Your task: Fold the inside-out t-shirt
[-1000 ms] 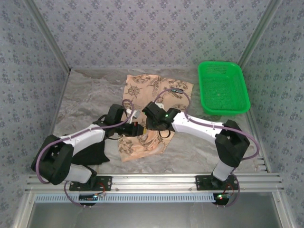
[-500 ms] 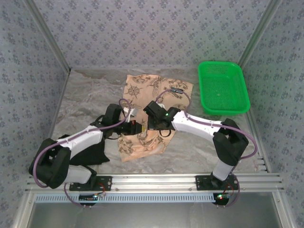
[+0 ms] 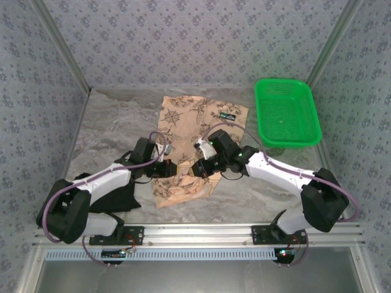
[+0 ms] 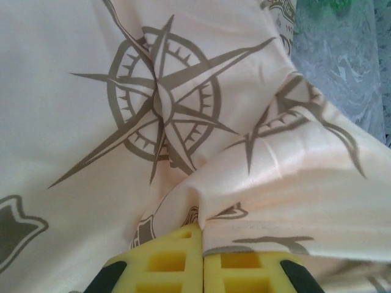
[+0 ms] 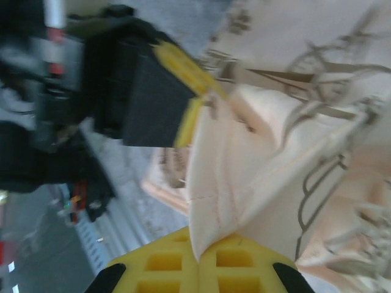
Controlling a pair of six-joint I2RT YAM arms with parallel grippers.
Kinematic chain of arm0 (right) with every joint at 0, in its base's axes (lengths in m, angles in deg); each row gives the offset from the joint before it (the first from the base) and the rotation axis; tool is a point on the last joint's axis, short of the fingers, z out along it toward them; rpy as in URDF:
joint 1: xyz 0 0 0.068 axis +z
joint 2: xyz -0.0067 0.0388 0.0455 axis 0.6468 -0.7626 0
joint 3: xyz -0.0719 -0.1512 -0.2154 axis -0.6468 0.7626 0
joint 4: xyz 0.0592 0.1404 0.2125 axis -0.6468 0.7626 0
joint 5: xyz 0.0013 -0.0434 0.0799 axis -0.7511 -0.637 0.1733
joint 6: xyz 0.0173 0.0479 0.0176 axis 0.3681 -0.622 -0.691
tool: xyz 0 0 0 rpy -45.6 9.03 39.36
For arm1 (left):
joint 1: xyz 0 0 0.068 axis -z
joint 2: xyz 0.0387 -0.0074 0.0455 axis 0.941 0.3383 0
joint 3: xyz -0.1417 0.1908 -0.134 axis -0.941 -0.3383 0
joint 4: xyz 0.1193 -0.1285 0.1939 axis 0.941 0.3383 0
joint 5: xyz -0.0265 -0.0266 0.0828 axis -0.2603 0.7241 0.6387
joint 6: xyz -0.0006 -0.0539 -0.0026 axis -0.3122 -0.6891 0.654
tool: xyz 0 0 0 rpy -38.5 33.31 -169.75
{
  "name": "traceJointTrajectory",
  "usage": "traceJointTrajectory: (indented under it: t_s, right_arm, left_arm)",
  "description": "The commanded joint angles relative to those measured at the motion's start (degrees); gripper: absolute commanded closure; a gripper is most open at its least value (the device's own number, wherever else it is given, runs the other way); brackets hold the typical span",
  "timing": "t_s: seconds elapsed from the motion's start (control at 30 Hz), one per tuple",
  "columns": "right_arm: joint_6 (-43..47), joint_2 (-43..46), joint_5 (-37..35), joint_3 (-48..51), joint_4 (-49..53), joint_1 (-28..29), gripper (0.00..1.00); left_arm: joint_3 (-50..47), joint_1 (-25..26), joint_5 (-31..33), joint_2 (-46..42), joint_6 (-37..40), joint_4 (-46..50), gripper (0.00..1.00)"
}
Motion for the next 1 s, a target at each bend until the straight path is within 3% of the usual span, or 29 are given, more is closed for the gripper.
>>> traceJointTrajectory:
  t_s: [0.0,0.1,0.17,0.23,0.33,0.47,0.53,0.67,0.83,0.97]
  right_arm:
    - [4.92,-1.66,19.48,-2.65,-4.16,0.52,1.0]
    - [8.06,-3.09,23.2,-5.03,-0.94,0.97,1.0]
    - [13.13,-4.7,20.93,-7.98,6.25,1.45,1.0]
    - [17.03,-7.26,16.92,-10.89,12.57,1.64,1.0]
    - [15.75,-10.66,8.75,-13.01,13.45,1.53,0.98]
    - [7.28,-12.43,1.14,-11.96,7.26,0.52,0.68]
    - [3.93,-11.42,-2.96,-10.43,4.31,-0.17,0.63]
    - [0.42,-8.87,-10.67,-8.28,2.7,-2.46,0.56]
    - [-3.03,-5.27,-20.39,-5.39,5.76,-7.69,0.51]
    - [-4.6,-4.78,-26.1,-3.89,11.41,-11.5,0.5]
  left_arm:
    - [0.0,-0.12,0.83,-0.71,2.03,1.74,0.91]
    - [0.29,-0.07,1.89,-1.47,2.38,2.5,0.82]
    - [0.56,-0.11,2.53,-1.98,2.43,2.97,0.72]
    - [0.37,-0.11,2.16,-2.38,2.38,2.49,0.68]
    - [-0.22,-0.03,0.8,-2.84,2.3,1.09,0.7]
    - [-0.6,-0.03,-0.05,-3.83,2.22,0.82,0.86]
    - [-1.0,-0.12,0.68,-4.93,2.38,1.2,0.89]
    - [-1.45,-1.6,5.03,-6.56,2.43,4.18,0.86]
    - [-0.59,-5.67,3.43,-4.97,2.13,4.32,0.83]
    - [1.44,-6.93,5.29,-2.76,2.21,6.08,0.69]
